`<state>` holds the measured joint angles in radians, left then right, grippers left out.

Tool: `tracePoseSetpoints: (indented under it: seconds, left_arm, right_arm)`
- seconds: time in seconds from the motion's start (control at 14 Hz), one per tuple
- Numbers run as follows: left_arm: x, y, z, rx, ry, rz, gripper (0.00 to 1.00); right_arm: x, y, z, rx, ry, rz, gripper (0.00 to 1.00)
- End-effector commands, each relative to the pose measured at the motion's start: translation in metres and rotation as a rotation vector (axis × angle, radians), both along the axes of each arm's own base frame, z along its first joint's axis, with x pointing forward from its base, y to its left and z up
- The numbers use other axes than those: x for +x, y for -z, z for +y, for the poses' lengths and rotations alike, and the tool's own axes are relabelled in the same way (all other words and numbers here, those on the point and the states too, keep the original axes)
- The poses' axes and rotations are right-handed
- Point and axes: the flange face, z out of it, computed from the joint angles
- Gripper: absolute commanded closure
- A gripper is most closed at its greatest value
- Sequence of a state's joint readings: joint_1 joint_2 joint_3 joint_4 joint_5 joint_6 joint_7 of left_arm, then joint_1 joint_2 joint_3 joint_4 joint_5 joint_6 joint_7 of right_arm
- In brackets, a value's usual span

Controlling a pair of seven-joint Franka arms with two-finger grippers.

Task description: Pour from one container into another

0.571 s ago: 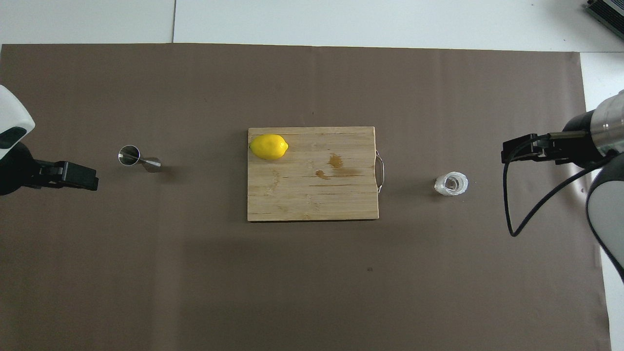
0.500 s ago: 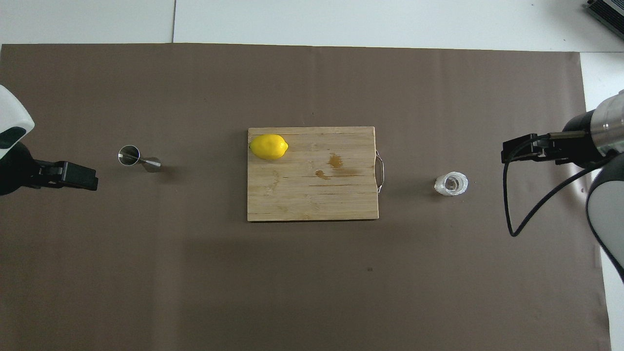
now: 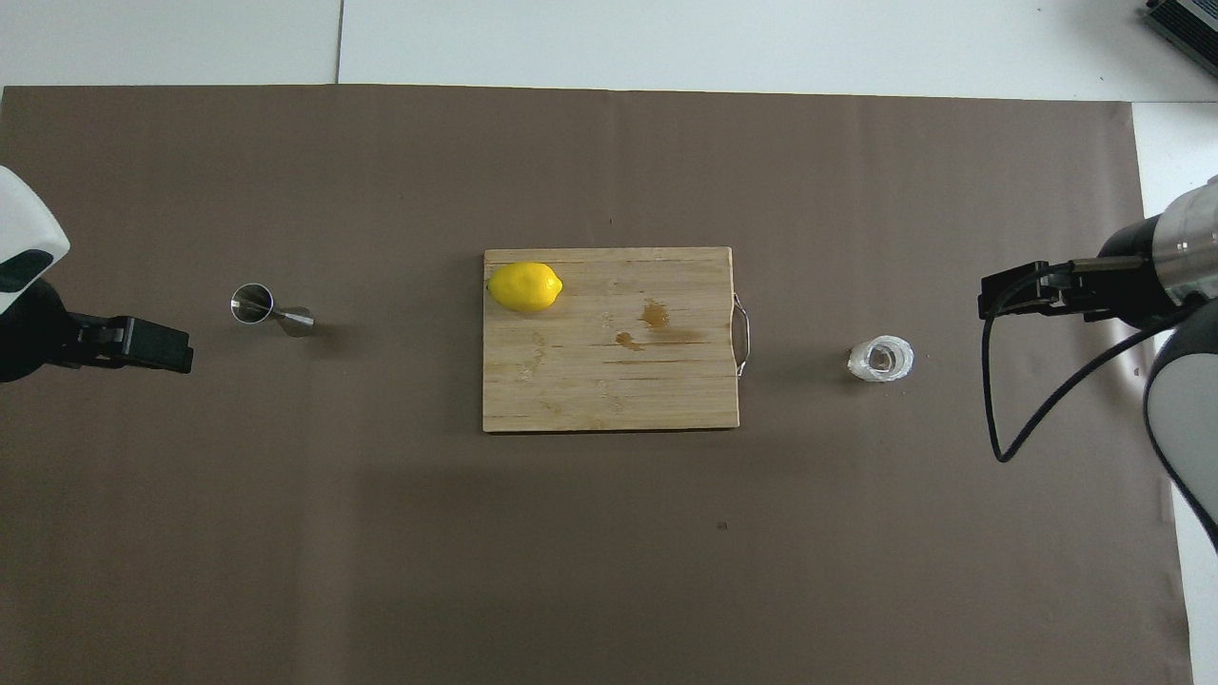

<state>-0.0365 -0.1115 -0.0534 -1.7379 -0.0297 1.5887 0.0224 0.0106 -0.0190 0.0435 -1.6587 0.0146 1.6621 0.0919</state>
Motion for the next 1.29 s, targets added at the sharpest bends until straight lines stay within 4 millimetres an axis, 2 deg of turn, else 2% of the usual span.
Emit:
tracePoseSetpoints:
  seconds: [0.0, 0.14, 0.36, 0.5, 0.57, 0.79, 0.93, 1.07, 1.21]
  left_arm:
    - [-0.015, 0.009, 0.0, -0.006, 0.013, -0.013, 0.0]
    - [-0.008, 0.012, 0.007, -0.012, 0.007, -0.048, 0.0]
    - [0.012, 0.041, 0.014, -0.043, -0.027, 0.02, 0.0]
    - [0.036, 0.051, 0.049, -0.094, -0.109, 0.03, 0.0]
    - [0.051, 0.057, 0.054, -0.103, -0.138, 0.039, 0.0]
    - [0.078, 0.081, 0.073, -0.18, -0.482, 0.043, 0.0]
    - [0.082, 0.098, 0.091, -0.228, -0.68, 0.07, 0.0]
    - [0.072, 0.119, 0.102, -0.307, -0.895, 0.121, 0.0]
    - [0.054, 0.137, 0.114, -0.404, -1.191, 0.178, 0.0]
  right_arm:
    - [-0.006, 0.0, -0.001, 0.023, 0.012, -0.013, 0.0]
    - [-0.006, -0.001, -0.001, 0.023, 0.012, -0.015, 0.0]
    - [-0.006, 0.0, -0.001, 0.023, 0.012, -0.013, 0.0]
    - [-0.006, -0.001, -0.001, 0.023, 0.012, -0.015, 0.0]
    - [-0.006, 0.0, -0.001, 0.023, 0.012, -0.013, 0.0]
    - [-0.006, -0.001, -0.001, 0.023, 0.012, -0.015, 0.0]
    - [-0.006, 0.0, -0.001, 0.023, 0.012, -0.013, 0.0]
    - [-0.006, 0.0, -0.001, 0.023, 0.012, -0.013, 0.0]
    - [-0.006, 0.0, -0.001, 0.023, 0.012, -0.013, 0.0]
